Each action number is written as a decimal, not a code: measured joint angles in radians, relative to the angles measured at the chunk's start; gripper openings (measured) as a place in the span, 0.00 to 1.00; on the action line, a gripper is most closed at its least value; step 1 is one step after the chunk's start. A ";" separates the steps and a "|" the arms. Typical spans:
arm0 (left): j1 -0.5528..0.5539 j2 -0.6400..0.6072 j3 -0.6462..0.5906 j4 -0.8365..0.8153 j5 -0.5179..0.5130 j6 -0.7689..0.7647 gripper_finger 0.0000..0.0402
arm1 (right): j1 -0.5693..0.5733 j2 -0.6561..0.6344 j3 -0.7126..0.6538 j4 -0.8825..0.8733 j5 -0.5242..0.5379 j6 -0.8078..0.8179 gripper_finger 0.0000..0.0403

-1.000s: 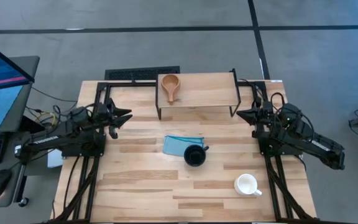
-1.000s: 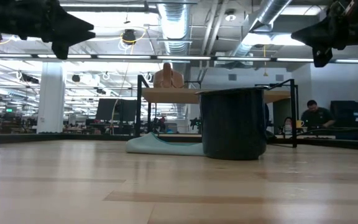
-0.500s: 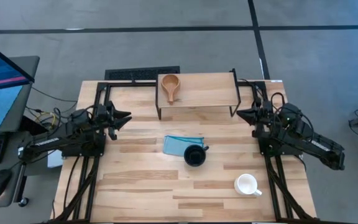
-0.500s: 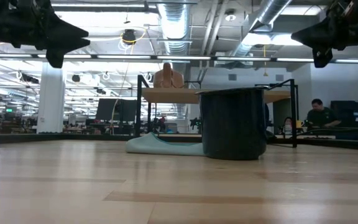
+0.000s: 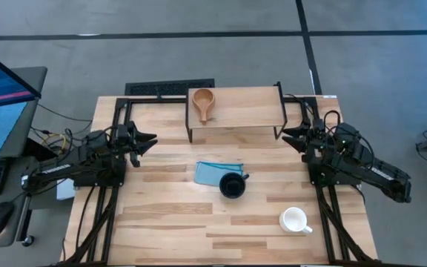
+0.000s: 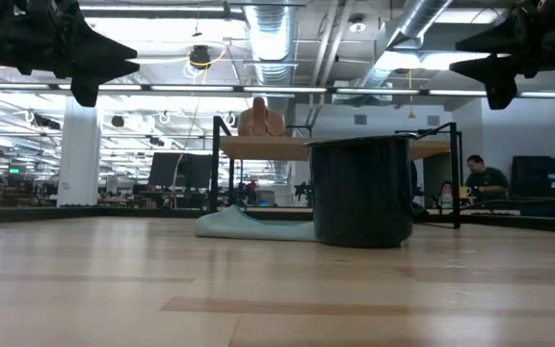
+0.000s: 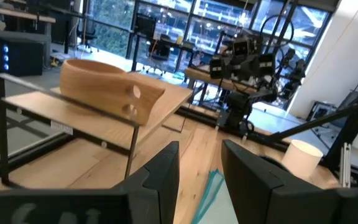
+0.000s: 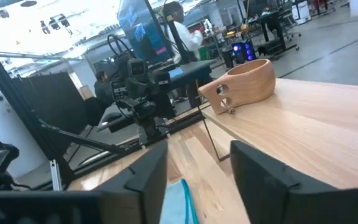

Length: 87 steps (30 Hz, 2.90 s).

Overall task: Stack small to large cups/mugs on shelf
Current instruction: Put the dark blue mug on the shelf

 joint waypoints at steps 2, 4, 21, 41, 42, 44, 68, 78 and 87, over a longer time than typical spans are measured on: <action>0.000 0.000 0.000 -0.019 0.000 0.000 0.27 | 0.000 0.000 0.000 0.000 0.000 0.046 0.54; 0.000 0.000 0.000 -0.041 0.001 -0.002 0.27 | 0.000 0.000 0.000 0.000 0.000 0.122 0.56; 0.000 0.000 0.000 -0.025 0.015 -0.063 0.27 | 0.055 0.079 0.124 0.262 0.005 0.079 0.55; 0.000 0.000 0.000 -0.057 0.014 -0.062 0.27 | 0.350 0.766 0.610 0.045 0.000 -0.285 0.49; 0.000 0.000 0.000 -0.067 0.013 -0.062 0.27 | 0.370 0.793 0.645 0.029 0.001 -0.301 0.49; 0.000 0.001 0.000 -0.079 0.013 -0.062 0.27 | 0.407 0.839 0.713 -0.013 0.008 -0.321 0.48; 0.000 0.001 0.001 -0.117 0.015 -0.041 0.27 | 0.723 1.219 1.002 -0.367 0.214 -0.173 0.40; 0.000 0.001 0.001 -0.117 0.016 -0.019 0.27 | 0.718 1.353 1.002 -0.352 0.247 -0.270 0.36; 0.000 0.001 0.001 -0.146 0.016 0.017 0.27 | 0.690 1.416 1.002 -0.358 0.402 -0.638 0.34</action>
